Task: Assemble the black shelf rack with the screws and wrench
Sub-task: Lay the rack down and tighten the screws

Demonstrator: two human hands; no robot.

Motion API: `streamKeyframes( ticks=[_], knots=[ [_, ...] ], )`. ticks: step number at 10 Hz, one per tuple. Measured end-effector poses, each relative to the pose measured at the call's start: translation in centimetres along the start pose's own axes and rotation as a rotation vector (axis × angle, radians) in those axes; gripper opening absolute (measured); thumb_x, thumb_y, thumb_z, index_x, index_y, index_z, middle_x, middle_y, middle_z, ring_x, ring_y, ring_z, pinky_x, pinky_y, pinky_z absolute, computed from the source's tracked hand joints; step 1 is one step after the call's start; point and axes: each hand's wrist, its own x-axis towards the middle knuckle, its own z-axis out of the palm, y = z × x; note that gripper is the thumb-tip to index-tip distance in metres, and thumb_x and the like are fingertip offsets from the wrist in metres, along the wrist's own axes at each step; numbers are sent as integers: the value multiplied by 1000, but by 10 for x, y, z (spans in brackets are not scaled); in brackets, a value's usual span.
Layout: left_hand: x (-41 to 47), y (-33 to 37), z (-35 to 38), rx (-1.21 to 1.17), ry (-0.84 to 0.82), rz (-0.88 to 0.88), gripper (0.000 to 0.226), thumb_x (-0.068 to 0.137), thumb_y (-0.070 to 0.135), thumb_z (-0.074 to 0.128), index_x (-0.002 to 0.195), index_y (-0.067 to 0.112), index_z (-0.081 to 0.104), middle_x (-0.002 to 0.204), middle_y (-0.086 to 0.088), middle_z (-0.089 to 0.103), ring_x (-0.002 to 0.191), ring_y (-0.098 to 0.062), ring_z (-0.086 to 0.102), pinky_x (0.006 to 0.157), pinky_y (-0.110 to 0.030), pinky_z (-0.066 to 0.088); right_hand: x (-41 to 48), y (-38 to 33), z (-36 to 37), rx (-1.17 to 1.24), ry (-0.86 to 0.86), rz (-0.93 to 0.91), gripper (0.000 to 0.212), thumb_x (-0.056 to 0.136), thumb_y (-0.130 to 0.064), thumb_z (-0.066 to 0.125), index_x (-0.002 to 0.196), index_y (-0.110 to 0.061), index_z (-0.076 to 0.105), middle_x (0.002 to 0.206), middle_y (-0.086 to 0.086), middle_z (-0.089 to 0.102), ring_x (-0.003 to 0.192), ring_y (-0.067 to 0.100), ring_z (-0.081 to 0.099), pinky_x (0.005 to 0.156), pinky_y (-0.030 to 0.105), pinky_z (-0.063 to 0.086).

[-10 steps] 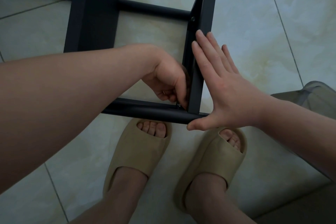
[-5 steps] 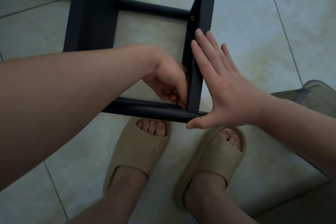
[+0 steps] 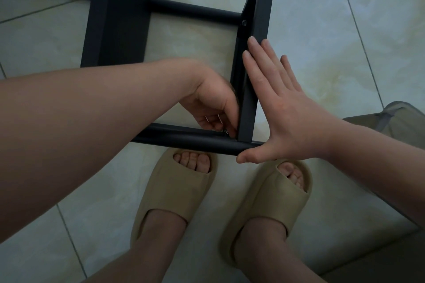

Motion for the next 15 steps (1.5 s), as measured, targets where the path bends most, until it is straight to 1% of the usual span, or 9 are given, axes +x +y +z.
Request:
streamKeyframes(
  ticks=[2,4,5,6,7,8,12,14,15],
  knots=[
    [3,-1,-2,9,17,12,26,87,0,64,70,17,72,71,2,66,62,-8,50,63,-20,41,0,0,0,2,0,1,145,65,-92,55,160,-3,-9,168,12,-19,154,27,-23,125,54,-6],
    [-1,-2,-2,-17,-5,35,21,86,-5,62,81,14,71,73,0,65,66,-11,54,70,-23,43,0,0,1,5,0,2,145,65,-91,55,160,-3,-9,168,12,-19,154,27,-23,125,54,-6],
    [-4,-1,-2,-28,1,9,15,83,4,65,94,13,69,83,0,68,70,-12,56,71,-24,46,0,0,1,6,0,2,144,65,-92,54,160,-3,-9,168,12,-19,154,26,-23,125,54,-7],
    [-4,0,-3,-19,-17,-14,26,68,21,72,94,17,72,89,1,69,68,-11,57,70,-24,47,0,0,0,6,-1,3,145,65,-91,55,160,-3,-9,168,12,-19,154,26,-24,126,54,-7],
    [-2,0,-1,-4,-17,-9,10,80,10,70,79,19,74,81,2,70,63,-9,54,65,-21,46,0,0,0,9,-3,2,145,65,-91,55,160,-3,-9,168,12,-19,154,27,-24,126,54,-7],
    [2,-1,-2,26,18,-5,21,89,3,65,75,18,72,74,3,68,62,-7,49,63,-20,39,0,0,0,10,-4,2,145,65,-91,55,160,-3,-9,168,12,-19,154,27,-24,125,53,-7],
    [-1,0,-1,20,26,41,25,86,-6,63,73,16,69,67,2,61,63,-8,52,63,-20,42,1,1,2,12,5,-4,145,65,-91,56,160,-3,-9,168,12,-19,154,27,-23,125,54,-6],
    [-3,0,-1,26,48,-31,18,73,17,73,91,18,72,86,3,69,69,-10,58,74,-26,45,0,1,2,15,12,-4,144,65,-91,56,160,-4,-9,168,12,-18,154,26,-23,125,53,-7],
    [-2,0,0,4,-2,-22,17,66,19,74,83,18,74,84,1,69,66,-11,56,72,-25,45,0,1,2,21,9,-1,144,65,-90,57,160,-3,-8,168,12,-18,154,26,-23,125,54,-7]
  ],
)
